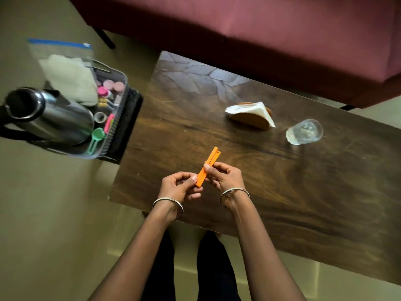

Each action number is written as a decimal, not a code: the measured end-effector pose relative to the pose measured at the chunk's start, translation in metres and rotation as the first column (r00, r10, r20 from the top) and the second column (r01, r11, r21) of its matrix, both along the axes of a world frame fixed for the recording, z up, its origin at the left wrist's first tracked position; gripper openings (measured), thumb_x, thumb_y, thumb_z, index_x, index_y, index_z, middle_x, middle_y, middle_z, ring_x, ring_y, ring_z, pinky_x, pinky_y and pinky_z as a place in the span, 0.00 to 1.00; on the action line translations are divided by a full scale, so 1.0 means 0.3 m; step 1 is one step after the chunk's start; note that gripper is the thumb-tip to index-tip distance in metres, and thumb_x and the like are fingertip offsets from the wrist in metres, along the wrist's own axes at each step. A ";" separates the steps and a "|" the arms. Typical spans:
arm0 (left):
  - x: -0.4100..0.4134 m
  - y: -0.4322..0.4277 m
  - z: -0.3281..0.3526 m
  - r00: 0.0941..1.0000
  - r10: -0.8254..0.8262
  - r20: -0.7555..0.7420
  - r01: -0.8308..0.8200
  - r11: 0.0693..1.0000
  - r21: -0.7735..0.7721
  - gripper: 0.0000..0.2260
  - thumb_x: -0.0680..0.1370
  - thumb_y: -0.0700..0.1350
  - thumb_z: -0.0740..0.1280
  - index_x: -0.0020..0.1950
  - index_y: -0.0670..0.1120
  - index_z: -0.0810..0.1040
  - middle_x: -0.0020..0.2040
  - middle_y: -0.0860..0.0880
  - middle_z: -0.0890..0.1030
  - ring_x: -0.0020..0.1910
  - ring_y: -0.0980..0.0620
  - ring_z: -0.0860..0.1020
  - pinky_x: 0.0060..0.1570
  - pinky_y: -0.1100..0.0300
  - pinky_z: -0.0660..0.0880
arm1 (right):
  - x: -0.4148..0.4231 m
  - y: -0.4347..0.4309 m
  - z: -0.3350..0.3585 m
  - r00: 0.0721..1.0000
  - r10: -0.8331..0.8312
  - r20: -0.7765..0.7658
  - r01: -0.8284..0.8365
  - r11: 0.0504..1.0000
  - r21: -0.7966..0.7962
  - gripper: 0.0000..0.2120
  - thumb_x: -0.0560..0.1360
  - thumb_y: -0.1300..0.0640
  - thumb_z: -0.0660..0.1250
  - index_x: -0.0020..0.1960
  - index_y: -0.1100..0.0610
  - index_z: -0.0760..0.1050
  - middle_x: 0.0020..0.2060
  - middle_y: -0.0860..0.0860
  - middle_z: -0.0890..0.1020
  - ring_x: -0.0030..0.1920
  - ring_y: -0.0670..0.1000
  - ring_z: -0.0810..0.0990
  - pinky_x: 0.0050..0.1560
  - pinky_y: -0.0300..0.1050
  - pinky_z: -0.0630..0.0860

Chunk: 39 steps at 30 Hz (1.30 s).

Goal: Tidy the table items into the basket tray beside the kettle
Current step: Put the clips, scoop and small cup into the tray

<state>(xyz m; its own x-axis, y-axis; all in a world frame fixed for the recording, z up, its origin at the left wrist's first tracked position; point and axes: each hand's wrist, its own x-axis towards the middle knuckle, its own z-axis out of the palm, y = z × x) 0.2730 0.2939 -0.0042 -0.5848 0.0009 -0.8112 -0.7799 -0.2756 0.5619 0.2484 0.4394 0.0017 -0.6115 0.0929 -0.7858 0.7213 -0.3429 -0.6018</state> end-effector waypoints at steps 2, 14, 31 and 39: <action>-0.008 -0.109 0.018 0.999 0.030 0.012 -0.031 1.000 0.008 0.06 0.76 0.39 0.70 0.51 0.37 0.81 0.43 0.40 0.84 0.40 0.45 0.85 0.34 0.58 0.82 | -0.023 -0.108 0.009 0.999 0.050 -0.006 -0.050 0.998 0.024 0.11 0.74 0.67 0.72 0.54 0.71 0.79 0.42 0.61 0.83 0.40 0.54 0.83 0.44 0.43 0.82; -0.106 -0.736 -0.020 0.976 0.204 -0.080 -0.219 0.896 -0.385 0.04 0.77 0.37 0.69 0.43 0.44 0.80 0.36 0.43 0.80 0.35 0.50 0.79 0.35 0.59 0.76 | -0.213 -0.752 0.002 0.985 0.163 0.060 -0.166 0.985 0.048 0.10 0.72 0.70 0.73 0.52 0.72 0.78 0.40 0.61 0.80 0.39 0.56 0.79 0.38 0.42 0.80; -0.314 -1.081 -0.263 0.994 0.092 -0.054 -0.106 0.786 -0.610 0.06 0.72 0.38 0.72 0.44 0.48 0.85 0.39 0.45 0.85 0.38 0.48 0.81 0.50 0.53 0.80 | -0.557 -1.248 -0.245 0.842 0.429 0.326 -0.534 0.582 0.613 0.18 0.66 0.53 0.80 0.53 0.57 0.82 0.55 0.57 0.84 0.58 0.60 0.82 0.55 0.48 0.78; -0.348 -1.118 -0.300 0.998 0.057 -0.031 -0.064 0.785 -0.616 0.06 0.72 0.38 0.72 0.47 0.45 0.85 0.39 0.46 0.84 0.36 0.48 0.80 0.51 0.52 0.80 | -0.563 -1.306 -0.275 0.804 0.474 0.359 -0.568 0.431 0.701 0.21 0.69 0.55 0.78 0.58 0.61 0.77 0.57 0.60 0.81 0.59 0.63 0.80 0.53 0.52 0.79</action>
<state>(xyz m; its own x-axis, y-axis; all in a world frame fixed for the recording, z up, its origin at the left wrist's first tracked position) 0.1687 -0.0415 -0.0942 -0.5746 -0.5335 -0.6206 -0.7667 0.0857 0.6362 0.0795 0.0476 -0.0807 -0.6835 0.3536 -0.6385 0.6679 0.6559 -0.3517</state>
